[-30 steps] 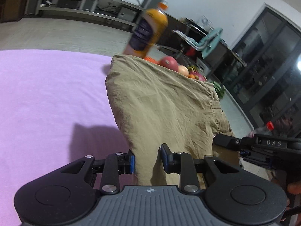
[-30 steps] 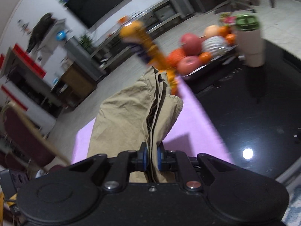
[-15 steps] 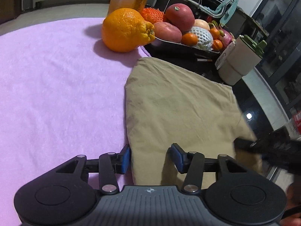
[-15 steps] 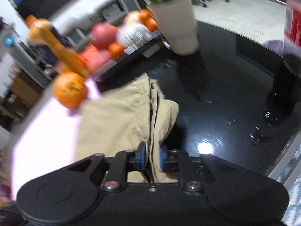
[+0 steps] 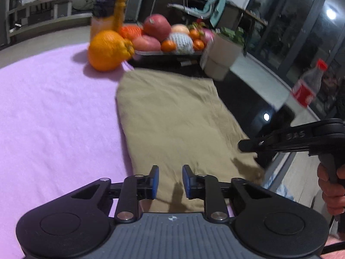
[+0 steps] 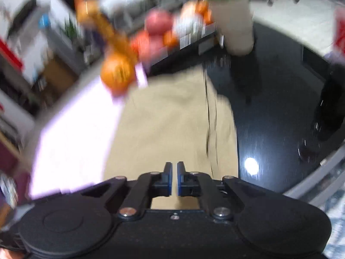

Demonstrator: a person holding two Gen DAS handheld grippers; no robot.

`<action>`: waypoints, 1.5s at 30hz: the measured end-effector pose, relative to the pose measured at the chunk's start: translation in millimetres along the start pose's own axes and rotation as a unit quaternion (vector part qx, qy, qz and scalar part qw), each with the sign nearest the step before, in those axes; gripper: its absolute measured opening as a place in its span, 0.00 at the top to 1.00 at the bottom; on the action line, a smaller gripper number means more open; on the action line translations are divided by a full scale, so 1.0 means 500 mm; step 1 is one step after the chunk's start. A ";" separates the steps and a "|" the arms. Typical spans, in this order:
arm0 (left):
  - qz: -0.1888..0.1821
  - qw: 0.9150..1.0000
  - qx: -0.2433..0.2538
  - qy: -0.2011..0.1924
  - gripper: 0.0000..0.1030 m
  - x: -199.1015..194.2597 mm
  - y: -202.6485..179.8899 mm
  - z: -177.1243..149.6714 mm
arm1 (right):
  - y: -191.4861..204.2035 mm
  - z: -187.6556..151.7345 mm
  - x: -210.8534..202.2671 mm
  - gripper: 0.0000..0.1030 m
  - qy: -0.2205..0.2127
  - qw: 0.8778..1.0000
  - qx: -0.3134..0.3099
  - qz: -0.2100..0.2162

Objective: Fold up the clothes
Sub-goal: 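Release the folded pants and withdraw both grippers from the bundle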

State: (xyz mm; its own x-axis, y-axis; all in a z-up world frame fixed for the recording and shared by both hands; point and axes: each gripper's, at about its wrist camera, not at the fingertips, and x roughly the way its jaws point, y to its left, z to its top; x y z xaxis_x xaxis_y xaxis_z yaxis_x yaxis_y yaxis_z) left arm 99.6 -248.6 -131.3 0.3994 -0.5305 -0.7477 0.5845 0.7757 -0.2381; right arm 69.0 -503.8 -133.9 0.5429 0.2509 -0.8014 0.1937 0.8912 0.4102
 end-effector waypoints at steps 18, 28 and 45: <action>0.093 0.994 0.000 -0.052 0.64 -0.282 -0.066 0.079 | 0.214 0.042 -0.282 0.67 -0.112 0.992 -0.046 0.016; 0.064 0.995 0.021 -0.073 0.54 -0.405 -0.090 0.028 | 0.294 -0.031 -0.443 0.40 -0.135 0.987 -0.086 -0.007; 0.110 0.993 0.007 0.028 0.46 -0.249 -0.066 -0.021 | 0.207 -0.110 -0.260 0.27 -0.043 0.985 -0.102 -0.135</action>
State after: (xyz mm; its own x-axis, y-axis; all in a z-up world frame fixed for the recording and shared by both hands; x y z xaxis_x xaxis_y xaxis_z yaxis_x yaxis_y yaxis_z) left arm 23.3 -204.6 -36.8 0.4791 -0.3281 -0.8141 0.4965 0.8662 -0.0569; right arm -26.5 -423.3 -11.1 0.5625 -0.0315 -0.8262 0.1775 0.9806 0.0835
